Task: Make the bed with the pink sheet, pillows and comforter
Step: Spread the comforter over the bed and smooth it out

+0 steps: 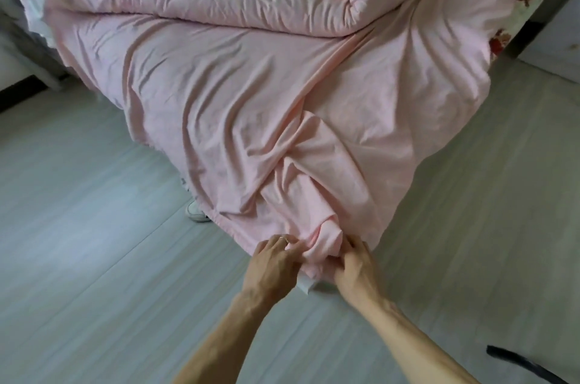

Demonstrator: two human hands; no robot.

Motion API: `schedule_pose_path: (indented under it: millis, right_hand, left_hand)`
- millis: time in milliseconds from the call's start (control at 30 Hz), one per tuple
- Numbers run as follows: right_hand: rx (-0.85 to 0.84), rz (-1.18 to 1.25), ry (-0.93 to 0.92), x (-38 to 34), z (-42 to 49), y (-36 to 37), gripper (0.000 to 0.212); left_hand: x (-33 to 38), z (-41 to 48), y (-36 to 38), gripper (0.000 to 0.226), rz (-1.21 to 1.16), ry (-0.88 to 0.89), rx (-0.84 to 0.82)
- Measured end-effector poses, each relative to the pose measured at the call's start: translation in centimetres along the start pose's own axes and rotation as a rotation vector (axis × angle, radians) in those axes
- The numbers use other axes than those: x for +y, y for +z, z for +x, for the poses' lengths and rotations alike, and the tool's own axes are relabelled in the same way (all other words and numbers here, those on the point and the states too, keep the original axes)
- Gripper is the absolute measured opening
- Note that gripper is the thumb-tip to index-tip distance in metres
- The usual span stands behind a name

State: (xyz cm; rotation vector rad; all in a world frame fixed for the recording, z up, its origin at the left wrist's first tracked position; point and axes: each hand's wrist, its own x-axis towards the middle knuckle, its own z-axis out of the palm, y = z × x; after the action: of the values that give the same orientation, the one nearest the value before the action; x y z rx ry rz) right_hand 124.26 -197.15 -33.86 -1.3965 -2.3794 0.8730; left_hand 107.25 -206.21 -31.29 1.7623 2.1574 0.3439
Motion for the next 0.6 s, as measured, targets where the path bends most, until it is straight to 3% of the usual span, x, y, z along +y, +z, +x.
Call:
schedule_pose_path:
  millis: [100, 167, 267, 333, 400, 500, 600]
  right_hand:
    - [0.111, 0.155, -0.061, 0.2, -3.0, -2.5, 0.005]
    - [0.063, 0.156, -0.121, 0.5, -5.7, -3.4, 0.012]
    - [-0.074, 0.13, -0.125, 1.6, -8.3, -3.8, 0.03]
    - [-0.353, 0.019, -0.091, 2.5, -8.1, -3.9, 0.043]
    - [-0.628, -0.133, -0.081, 3.8, -8.1, -3.4, 0.043]
    - [-0.786, -0.214, -0.009, 4.9, -8.1, -2.0, 0.046]
    - [-0.982, -0.338, 0.058, 5.5, -7.5, -1.4, 0.046]
  left_hand:
    - [0.8, -2.2, 0.6, 0.033, 0.007, 0.018, 0.036]
    - [0.4, -5.9, 1.9, 0.043, 0.079, 0.04, 0.005]
    - [-2.0, -12.7, 4.2, 0.054, 0.251, -0.026, -0.18]
    - [-4.0, -15.9, 4.7, 0.057, 0.349, -0.136, -0.263]
    - [-5.4, -17.0, 4.8, 0.07, 0.385, -0.245, -0.346]
    - [-3.8, -15.8, 3.7, 0.041, 0.433, -0.291, -0.421]
    - [-1.3, -13.1, 3.7, 0.06, 0.383, -0.424, -0.637]
